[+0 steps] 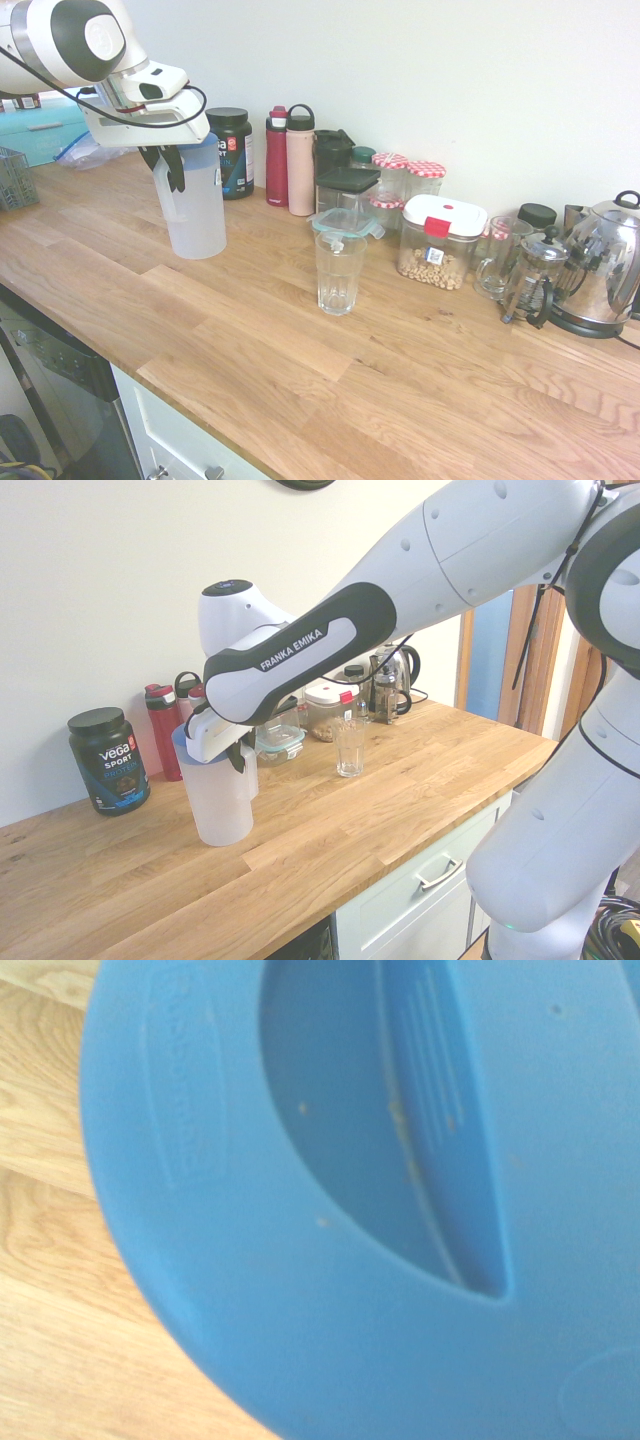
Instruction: Pour me some water
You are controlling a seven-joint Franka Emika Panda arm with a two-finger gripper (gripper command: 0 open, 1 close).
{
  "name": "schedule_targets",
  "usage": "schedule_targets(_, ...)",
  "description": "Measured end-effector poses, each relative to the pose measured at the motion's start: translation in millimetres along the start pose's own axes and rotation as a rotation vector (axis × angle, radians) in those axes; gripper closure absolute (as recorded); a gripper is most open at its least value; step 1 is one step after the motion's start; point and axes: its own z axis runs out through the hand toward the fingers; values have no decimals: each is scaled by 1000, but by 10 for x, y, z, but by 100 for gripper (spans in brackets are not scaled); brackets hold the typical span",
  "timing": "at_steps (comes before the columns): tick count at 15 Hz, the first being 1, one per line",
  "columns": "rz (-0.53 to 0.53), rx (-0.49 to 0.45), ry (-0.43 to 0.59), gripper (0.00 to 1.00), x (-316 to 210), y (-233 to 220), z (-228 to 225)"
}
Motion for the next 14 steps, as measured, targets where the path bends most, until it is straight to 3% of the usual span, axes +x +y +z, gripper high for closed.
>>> schedule_targets(9, 44, -29, -79, 0, 190, 4, -66)
schedule_targets(14, 75, -120, -214, 0, 179, 352, -765)
